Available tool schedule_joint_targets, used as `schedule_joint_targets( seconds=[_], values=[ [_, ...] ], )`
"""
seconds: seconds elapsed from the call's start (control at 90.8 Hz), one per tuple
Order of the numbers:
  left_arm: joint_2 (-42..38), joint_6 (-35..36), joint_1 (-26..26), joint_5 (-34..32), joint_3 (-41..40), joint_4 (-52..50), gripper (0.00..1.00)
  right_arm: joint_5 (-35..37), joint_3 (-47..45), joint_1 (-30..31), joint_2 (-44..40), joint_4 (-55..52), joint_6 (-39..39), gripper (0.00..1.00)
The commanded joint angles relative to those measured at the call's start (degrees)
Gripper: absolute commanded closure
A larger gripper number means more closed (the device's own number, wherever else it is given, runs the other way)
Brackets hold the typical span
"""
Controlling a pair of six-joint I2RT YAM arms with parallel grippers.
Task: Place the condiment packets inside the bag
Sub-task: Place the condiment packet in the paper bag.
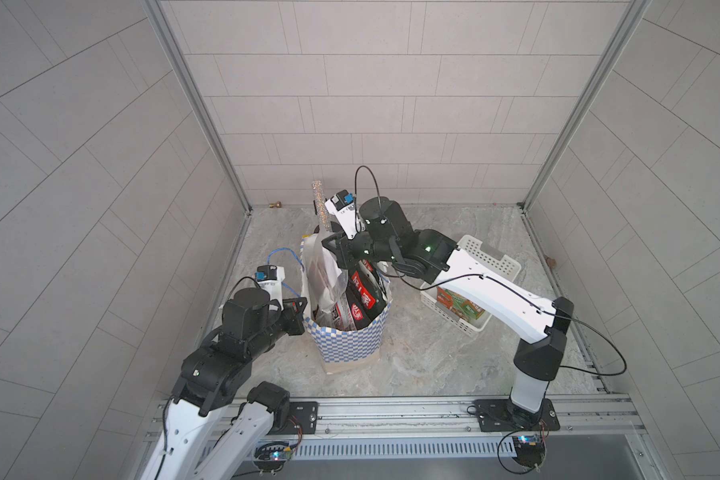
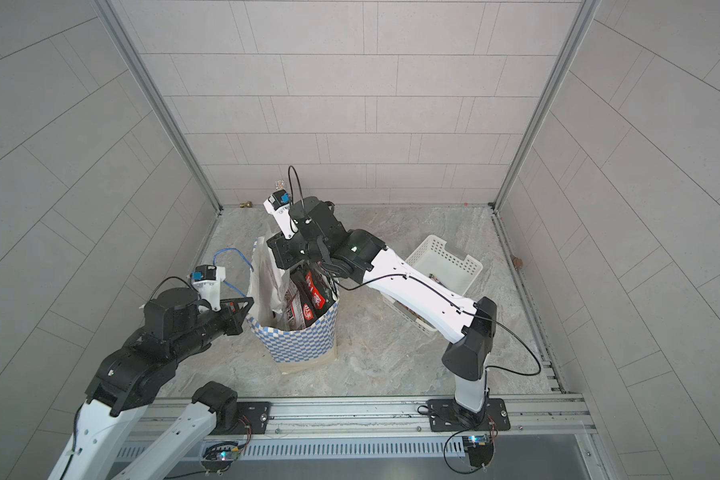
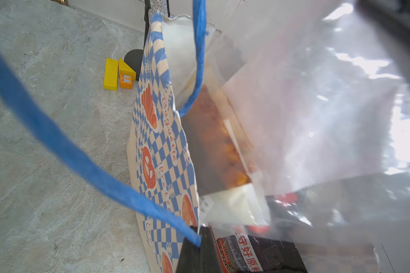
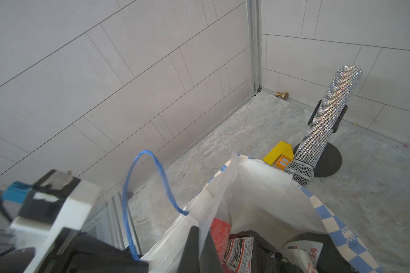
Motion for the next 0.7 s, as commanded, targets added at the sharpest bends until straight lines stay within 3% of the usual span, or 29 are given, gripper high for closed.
schedule_joint_targets(
  seconds=[0.0,0.209,0.385,0.572,0.693],
  values=[
    [-0.6,-0.2,-0.2,2.2,-0.1,3.7,1.00,5.3,1.6,-0.4,2.2,5.9,0.9,1.00],
    [-0.3,0.0,-0.2,2.4,0.0,3.5,1.00,7.9,1.7,-0.8,5.4,4.9,2.1,1.00],
    [0.0,0.1,-0.2,2.5,-0.2,3.8,1.00,5.6,1.6,-1.4,3.7,1.7,1.2,0.64],
    [0.1,0.1,-0.2,2.5,-0.5,3.7,1.00,5.1,-1.0,-1.8,-3.6,-2.2,-4.7,0.45],
    [0.3,0.1,-0.3,2.8,-0.6,3.8,1.00,10.2,-12.0,-3.1,-15.0,-2.3,-7.4,0.36]
  ],
)
